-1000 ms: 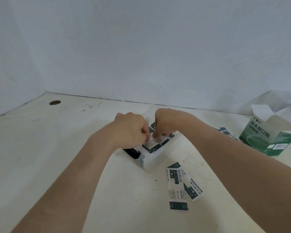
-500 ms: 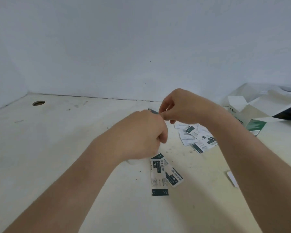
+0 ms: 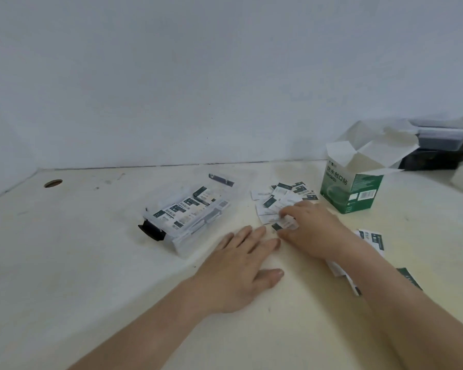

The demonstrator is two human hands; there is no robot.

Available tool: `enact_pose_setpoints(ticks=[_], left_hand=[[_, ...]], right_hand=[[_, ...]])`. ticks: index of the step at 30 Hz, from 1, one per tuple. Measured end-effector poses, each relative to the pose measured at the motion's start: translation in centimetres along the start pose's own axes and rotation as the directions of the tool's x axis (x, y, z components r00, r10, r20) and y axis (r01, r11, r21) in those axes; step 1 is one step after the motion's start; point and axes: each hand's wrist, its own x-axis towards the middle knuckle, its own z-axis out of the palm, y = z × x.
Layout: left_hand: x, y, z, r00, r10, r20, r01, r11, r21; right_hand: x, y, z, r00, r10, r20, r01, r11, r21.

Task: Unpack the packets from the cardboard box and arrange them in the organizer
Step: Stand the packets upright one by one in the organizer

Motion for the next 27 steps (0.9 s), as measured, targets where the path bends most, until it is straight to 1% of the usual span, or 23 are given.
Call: enact_pose_setpoints(ticks=[2,3,4,7,10,12,13,14,15,16,17,18,19,20,21,22,24,25,26,27], left_hand=[[0.6,-0.2,0.5,0.978,0.006,-0.210,-0.027,0.995,-0.099],[0.9,-0.4,0.5,0.958,-0.022,-0.285,-0.020,0.989,-0.144],[1.4,-0.5,0.7,0.942,-0.058,-0.330,0.001,0.986,-0.168],[2.3,-0.6,0.6,0.917,-0.167,-0.362,0.099,0.975,-0.199],[2.4,-0.2,0.2,0.876,-0.205,-0.437,0.125,0.971,-0.204],[2.5,0.2,-0.5,0.865,-0.247,-0.436,0.158,0.960,-0.231],[2.6,0.3,-1.1,0.869,-0.298,-0.396,0.187,0.937,-0.294],[2.8,0.5,-1.7,0.867,-0.364,-0.342,0.209,0.886,-0.413],[2.8,0.8,-2.4,0.862,-0.441,-0.251,0.232,0.782,-0.579],[2.7,1.2,-3.2,0.855,-0.498,-0.145,0.230,0.615,-0.755],[2.5,1.6,-3.9,0.855,-0.515,-0.062,0.201,0.440,-0.875],[2.2,1.6,-4.2,0.860,-0.509,-0.020,0.163,0.312,-0.936],[1.6,1.5,-4.5,0.873,-0.487,-0.007,0.151,0.283,-0.947],[1.0,1.4,-4.5,0.887,-0.461,0.006,0.176,0.327,-0.928],[0.5,1.2,-4.4,0.906,-0.422,0.034,0.227,0.417,-0.880],[-0.1,1.1,-4.3,0.926,-0.373,0.065,0.272,0.535,-0.800],[-0.8,0.6,-4.1,0.951,-0.274,0.146,0.307,0.763,-0.569],[-1.0,0.3,-3.9,0.955,-0.247,0.164,0.295,0.849,-0.439],[-1.2,0.1,-3.9,0.959,-0.232,0.164,0.275,0.903,-0.330],[-1.3,0.1,-4.1,0.960,-0.229,0.161,0.265,0.929,-0.259]], right_hand=[[-0.3,0.1,0.1,0.996,-0.078,-0.038,0.082,0.991,0.107],[-0.4,0.1,0.0,0.995,-0.094,-0.031,0.098,0.982,0.161],[-0.6,0.2,0.0,0.995,-0.101,-0.010,0.101,0.973,0.209],[-1.0,0.2,-0.4,0.993,-0.100,0.060,0.080,0.958,0.274],[-1.1,0.1,-0.6,0.991,-0.116,0.063,0.093,0.953,0.287],[-1.1,0.2,-0.5,0.991,-0.119,0.066,0.097,0.961,0.261],[-1.1,0.2,-0.5,0.991,-0.111,0.072,0.093,0.970,0.225],[-1.2,0.2,-0.5,0.992,-0.100,0.074,0.085,0.979,0.188],[-1.3,0.3,-0.6,0.993,-0.088,0.081,0.074,0.984,0.165],[-1.4,0.4,-0.8,0.993,-0.090,0.082,0.075,0.982,0.171],[-1.4,0.5,-1.1,0.992,-0.107,0.072,0.090,0.975,0.204],[-1.5,0.7,-1.4,0.990,-0.133,0.050,0.117,0.962,0.248],[-1.6,0.7,-1.7,0.987,-0.162,0.022,0.148,0.946,0.288],[-1.7,0.8,-1.9,0.983,-0.186,-0.002,0.178,0.937,0.300],[-1.7,0.9,-2.2,0.979,-0.203,-0.005,0.196,0.941,0.275],[-1.8,0.9,-2.3,0.978,-0.210,0.023,0.199,0.954,0.225],[-2.0,1.1,-2.3,0.975,-0.191,0.113,0.178,0.977,0.113],[-2.1,1.2,-2.3,0.974,-0.172,0.149,0.162,0.984,0.076],[-2.1,1.3,-2.2,0.974,-0.157,0.166,0.148,0.987,0.066],[-2.0,1.4,-2.1,0.974,-0.151,0.170,0.139,0.987,0.081]])
